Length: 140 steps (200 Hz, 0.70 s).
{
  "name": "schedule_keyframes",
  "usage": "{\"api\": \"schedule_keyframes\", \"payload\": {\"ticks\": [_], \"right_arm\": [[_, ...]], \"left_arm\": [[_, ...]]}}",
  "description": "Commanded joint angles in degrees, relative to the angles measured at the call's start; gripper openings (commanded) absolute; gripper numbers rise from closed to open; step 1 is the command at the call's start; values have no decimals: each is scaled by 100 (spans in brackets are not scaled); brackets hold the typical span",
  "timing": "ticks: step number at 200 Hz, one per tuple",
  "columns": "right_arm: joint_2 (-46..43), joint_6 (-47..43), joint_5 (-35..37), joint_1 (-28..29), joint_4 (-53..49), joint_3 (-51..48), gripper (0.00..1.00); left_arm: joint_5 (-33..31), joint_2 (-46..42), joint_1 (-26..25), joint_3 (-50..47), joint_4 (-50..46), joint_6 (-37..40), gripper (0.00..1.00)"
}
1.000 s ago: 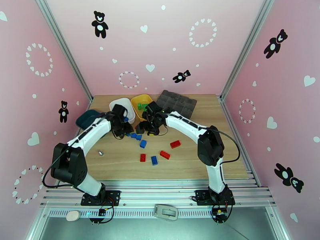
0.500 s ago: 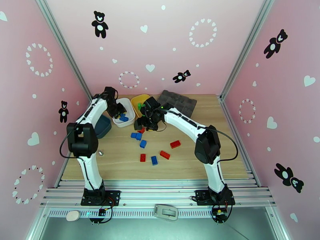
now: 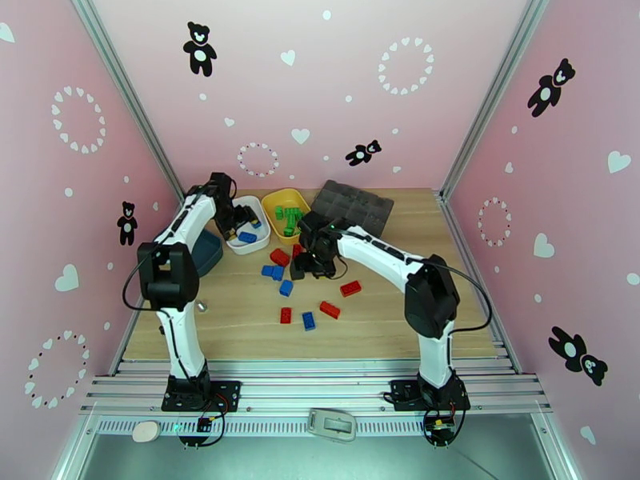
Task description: Sort the legos into containers by color
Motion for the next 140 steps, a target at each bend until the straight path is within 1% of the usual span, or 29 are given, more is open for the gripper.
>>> {"api": "schedule_keyframes", "payload": {"ticks": [1,27,60,90,111,140], "right_arm": [[-360,119,217,140,-55,-331,71],[-429,201,333,339,-113,-577,69],[-376,319,610,674,-271,-737,67],[-322,483,750,945,-295,-884,65],[-251,555,742,1095,-261,-955,64],[-121,630,680,1234,-207,-1003,61]], "left_arm": [[4,-906,-228,-889,268,-99,82],[-37,-1788,-574,-2139,631,-307,88],[-81,-2772,-1019,-3539,1007,-846,92],[-127,-3534,-1194,-4638,1219,-1354,98],[-147,-3887,-1209,-5153,1251,-1529,98],[-119,-4048,-1211,-5379,1185,-1581,98]]}}
